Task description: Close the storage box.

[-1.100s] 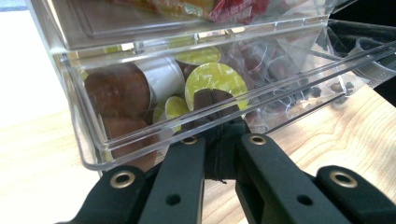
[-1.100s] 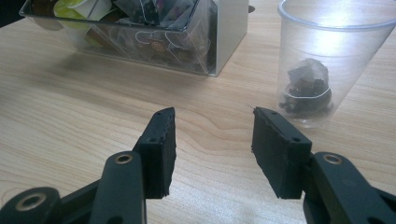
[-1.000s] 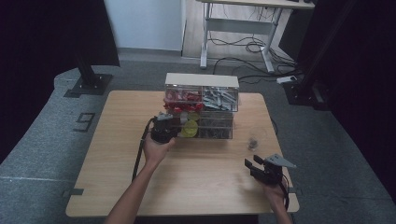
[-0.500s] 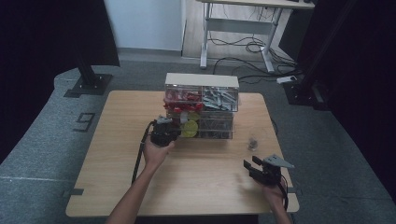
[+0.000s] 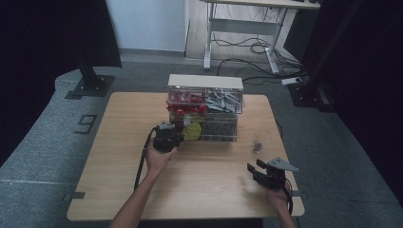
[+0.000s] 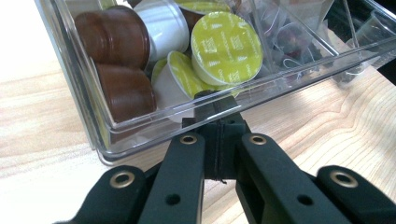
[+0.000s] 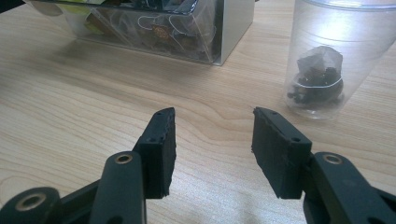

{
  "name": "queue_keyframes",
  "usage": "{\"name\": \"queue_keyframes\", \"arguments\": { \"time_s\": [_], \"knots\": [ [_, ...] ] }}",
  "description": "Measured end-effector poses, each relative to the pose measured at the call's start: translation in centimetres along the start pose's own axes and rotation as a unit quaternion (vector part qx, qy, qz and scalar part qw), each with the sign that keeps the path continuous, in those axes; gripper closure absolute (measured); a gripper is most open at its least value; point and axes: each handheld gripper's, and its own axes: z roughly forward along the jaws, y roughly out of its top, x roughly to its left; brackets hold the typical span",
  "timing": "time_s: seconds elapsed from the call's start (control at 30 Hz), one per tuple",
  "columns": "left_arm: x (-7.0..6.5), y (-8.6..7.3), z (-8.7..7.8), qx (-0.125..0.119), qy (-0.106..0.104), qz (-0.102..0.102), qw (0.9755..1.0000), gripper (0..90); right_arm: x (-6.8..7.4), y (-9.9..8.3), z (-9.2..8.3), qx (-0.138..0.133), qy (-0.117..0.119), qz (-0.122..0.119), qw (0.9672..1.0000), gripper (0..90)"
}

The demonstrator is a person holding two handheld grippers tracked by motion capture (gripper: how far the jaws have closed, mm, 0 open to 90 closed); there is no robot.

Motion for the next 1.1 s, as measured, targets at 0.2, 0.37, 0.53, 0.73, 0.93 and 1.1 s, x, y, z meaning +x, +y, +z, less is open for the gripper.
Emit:
{"name": "queue_keyframes", "arguments": {
  "time_s": [0.2,0.37,0.53,0.73,0.93,1.1],
  "knots": [
    [0.0,-0.4,0.1,-0.001,-0.004,-0.002,1.0,89.9,0.0,-0.1,0.1,0.005,0.003,0.0,1.0,49.6],
    [0.1,-0.8,0.2,0.002,-0.005,-0.004,1.0,89.9,0.1,-0.1,0.1,0.008,0.005,-0.002,1.0,49.8],
    [0.3,-1.2,0.5,0.006,-0.006,-0.007,0.9999,89.9,0.1,-0.1,0.2,0.008,0.005,-0.001,1.0,49.8],
    [0.2,-1.3,0.6,0.008,-0.009,-0.005,0.9999,89.7,0.2,0.0,0.3,0.007,0.006,-0.002,1.0,49.8],
    [0.2,-1.5,0.6,0.009,-0.01,-0.003,0.9999,89.6,0.0,-0.1,0.3,0.009,0.006,0.0,0.9999,49.8],
    [0.2,-1.6,0.7,0.011,-0.011,-0.004,0.9999,89.6,0.1,-0.2,0.3,0.01,0.007,0.0,0.9999,49.8]
  ]
}}
